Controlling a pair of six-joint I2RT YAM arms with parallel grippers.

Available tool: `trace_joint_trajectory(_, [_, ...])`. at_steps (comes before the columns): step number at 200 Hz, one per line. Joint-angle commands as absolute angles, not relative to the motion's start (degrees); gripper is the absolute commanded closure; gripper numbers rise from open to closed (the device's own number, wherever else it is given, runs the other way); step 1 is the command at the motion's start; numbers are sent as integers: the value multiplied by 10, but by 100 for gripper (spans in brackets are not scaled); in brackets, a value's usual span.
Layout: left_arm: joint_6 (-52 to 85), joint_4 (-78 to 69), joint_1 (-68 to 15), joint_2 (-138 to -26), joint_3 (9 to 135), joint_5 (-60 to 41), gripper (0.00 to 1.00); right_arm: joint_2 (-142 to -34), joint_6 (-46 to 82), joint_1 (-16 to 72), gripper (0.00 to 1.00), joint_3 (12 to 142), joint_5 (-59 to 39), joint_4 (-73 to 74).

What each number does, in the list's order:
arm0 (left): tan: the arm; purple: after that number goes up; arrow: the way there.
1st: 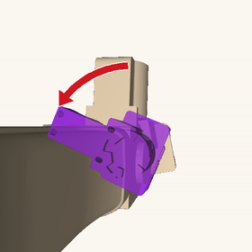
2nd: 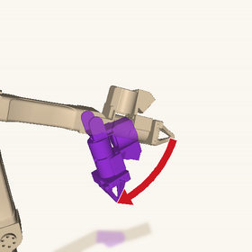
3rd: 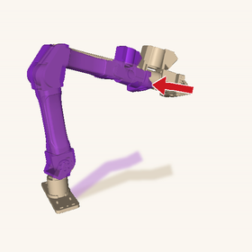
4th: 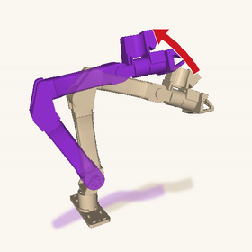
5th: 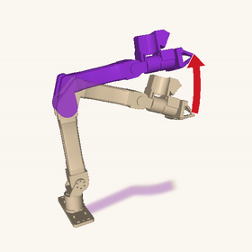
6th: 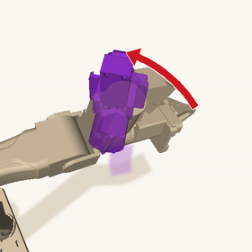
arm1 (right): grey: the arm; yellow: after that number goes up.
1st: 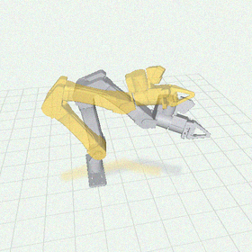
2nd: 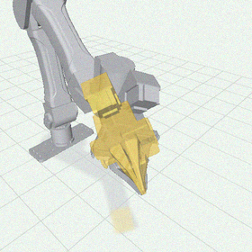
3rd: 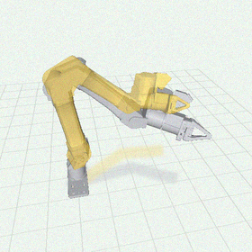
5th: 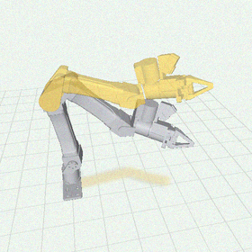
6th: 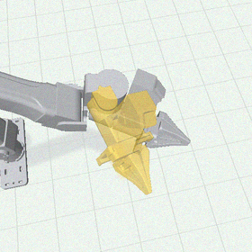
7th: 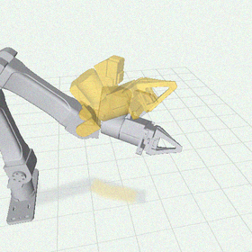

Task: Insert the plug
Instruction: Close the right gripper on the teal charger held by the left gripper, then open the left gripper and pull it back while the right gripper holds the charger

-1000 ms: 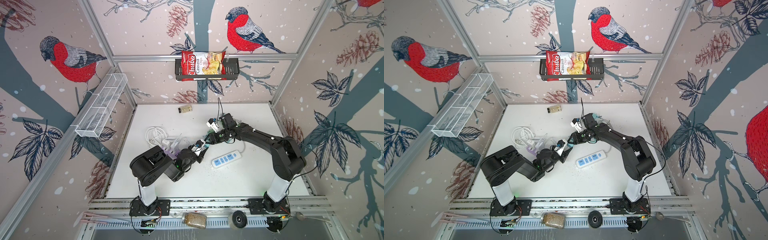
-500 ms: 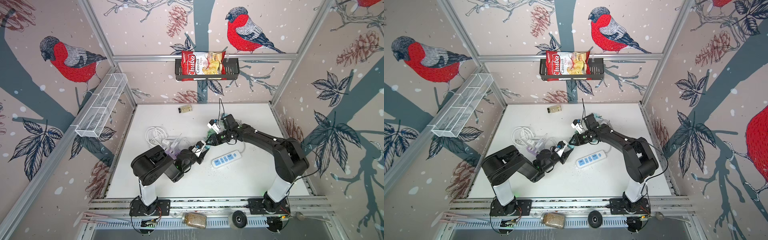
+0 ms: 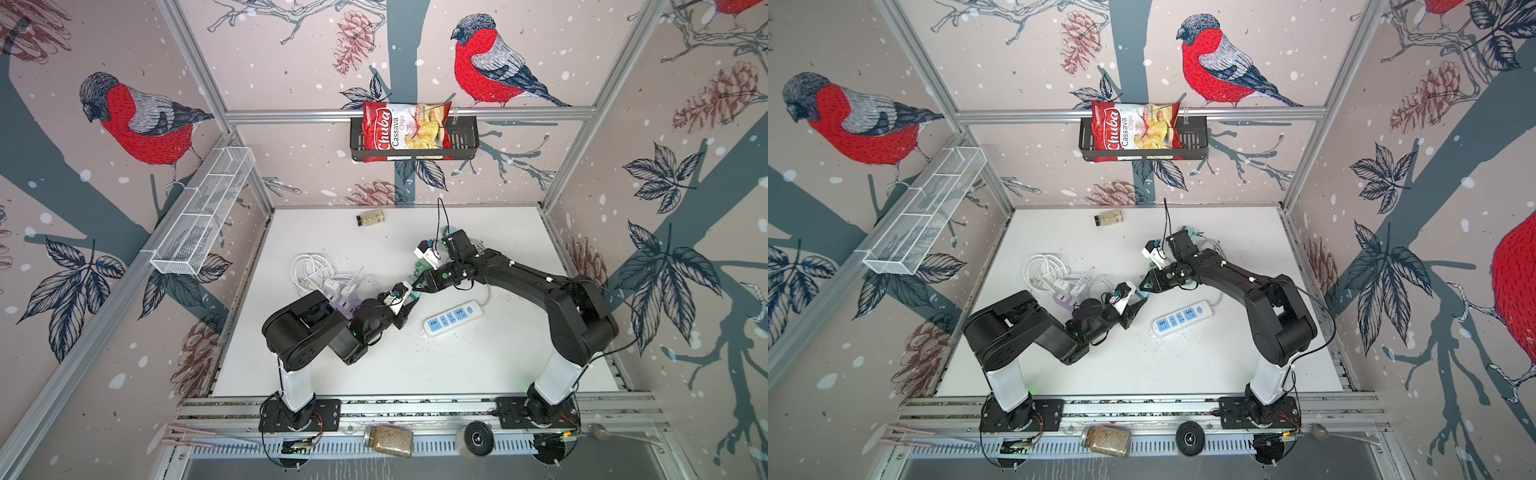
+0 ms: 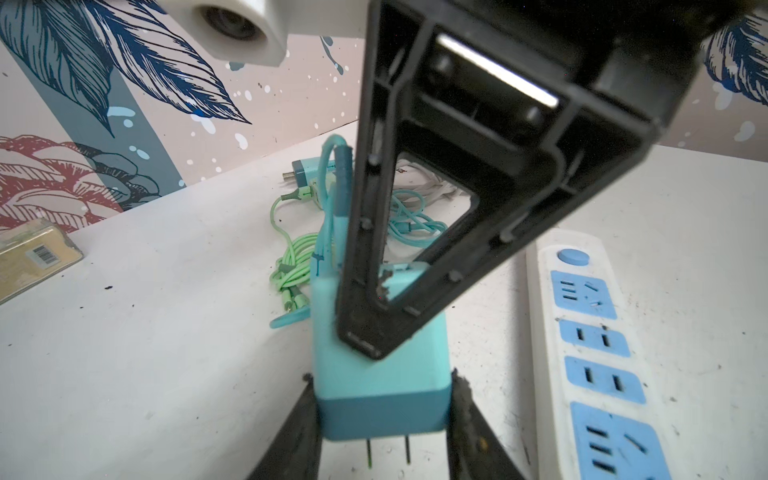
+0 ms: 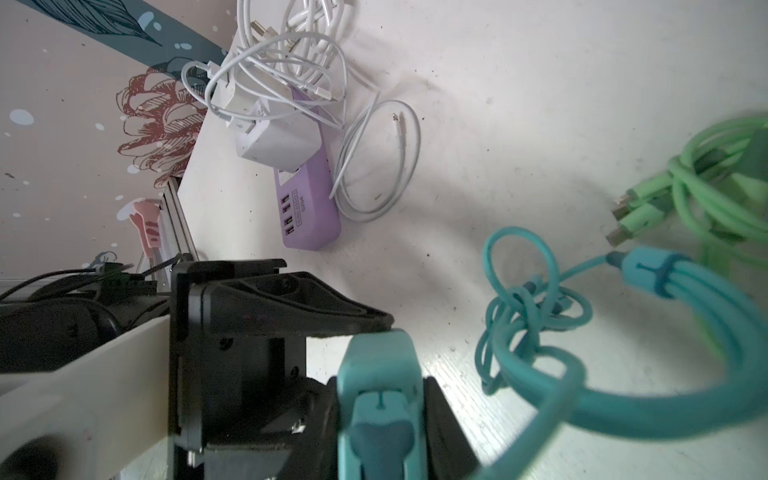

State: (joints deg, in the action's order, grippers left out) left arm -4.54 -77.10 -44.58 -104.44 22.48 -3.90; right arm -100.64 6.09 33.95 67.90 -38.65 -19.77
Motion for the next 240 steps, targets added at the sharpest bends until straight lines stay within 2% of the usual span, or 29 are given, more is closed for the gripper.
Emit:
trace_joint_trajectory(1, [-62,-800,-447,-1037,228,-38,100,-999,78,346,81,677,-418,-196])
trace_joint_trajectory(14, [-60,-793,-447,-1031,229,-30,100,-994,77,348,86,676,-415,-196])
trace_joint_trajectory(57, [-50,-771,-447,-1016,234,-21,63,-974,85,348,90,674,-361,-196])
trace_joint_trajectory(103, [-39,-748,-447,-1003,238,-23,45,-968,98,347,92,683,-302,-198])
trace_joint_trajectory(106, [-37,-738,-447,-1001,241,-22,41,-967,99,347,92,682,-301,-197])
trace_joint_trajectory(111, [-34,-720,-447,-999,248,-19,20,-966,101,347,92,683,-298,-195])
trace_joint_trajectory(117, [-33,-700,-447,-995,255,-20,12,-967,103,346,92,684,-291,-193])
trace_joint_trajectory(183, [-28,-704,-447,-944,226,8,10,-949,114,321,92,691,-240,-208])
trace_joint_trajectory(240, [-22,-635,-447,-888,226,86,7,-839,127,275,92,621,-192,-226])
